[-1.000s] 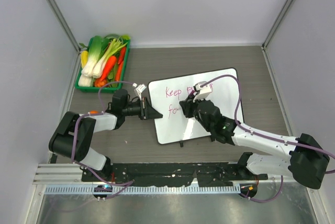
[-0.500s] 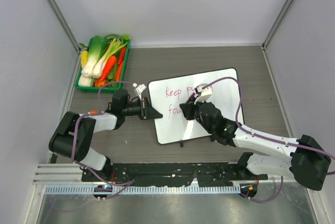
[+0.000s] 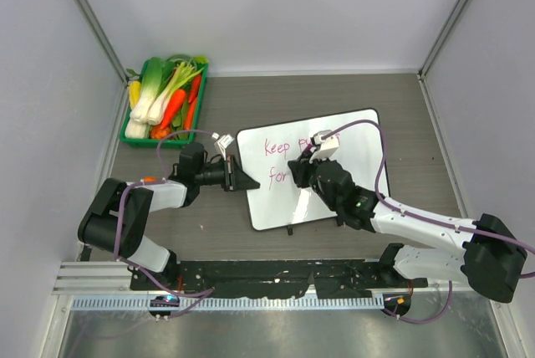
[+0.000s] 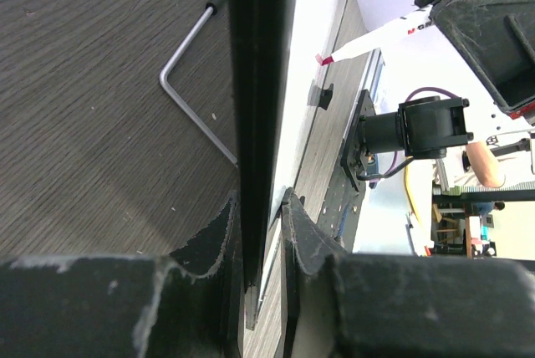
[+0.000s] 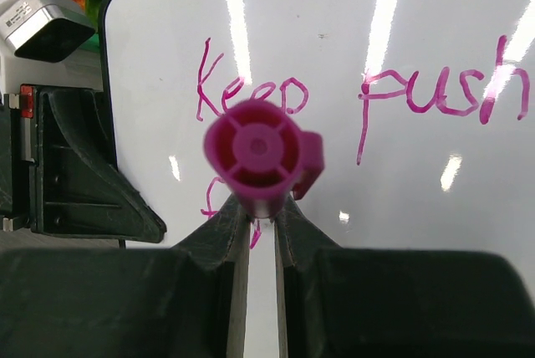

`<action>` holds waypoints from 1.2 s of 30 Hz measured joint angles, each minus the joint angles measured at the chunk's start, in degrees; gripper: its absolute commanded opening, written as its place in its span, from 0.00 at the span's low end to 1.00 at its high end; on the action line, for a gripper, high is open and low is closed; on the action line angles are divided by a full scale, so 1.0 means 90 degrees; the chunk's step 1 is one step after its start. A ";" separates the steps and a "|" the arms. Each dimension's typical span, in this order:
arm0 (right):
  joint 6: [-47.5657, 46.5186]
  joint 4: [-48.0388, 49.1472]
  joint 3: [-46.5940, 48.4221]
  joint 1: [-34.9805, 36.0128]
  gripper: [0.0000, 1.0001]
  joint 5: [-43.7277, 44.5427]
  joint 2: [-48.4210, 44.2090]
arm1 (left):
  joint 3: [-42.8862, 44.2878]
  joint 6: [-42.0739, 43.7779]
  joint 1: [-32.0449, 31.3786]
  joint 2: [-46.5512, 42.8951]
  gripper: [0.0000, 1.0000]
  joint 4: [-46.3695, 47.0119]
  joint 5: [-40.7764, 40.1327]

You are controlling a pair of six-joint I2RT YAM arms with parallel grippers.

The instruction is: Write a sentence on the whiteboard

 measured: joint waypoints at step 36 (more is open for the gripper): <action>-0.0107 -0.0102 0.0129 -0.0126 0.01 0.0036 -0.0058 | 0.0000 0.0005 -0.0002 0.0000 0.00 0.0002 0.0002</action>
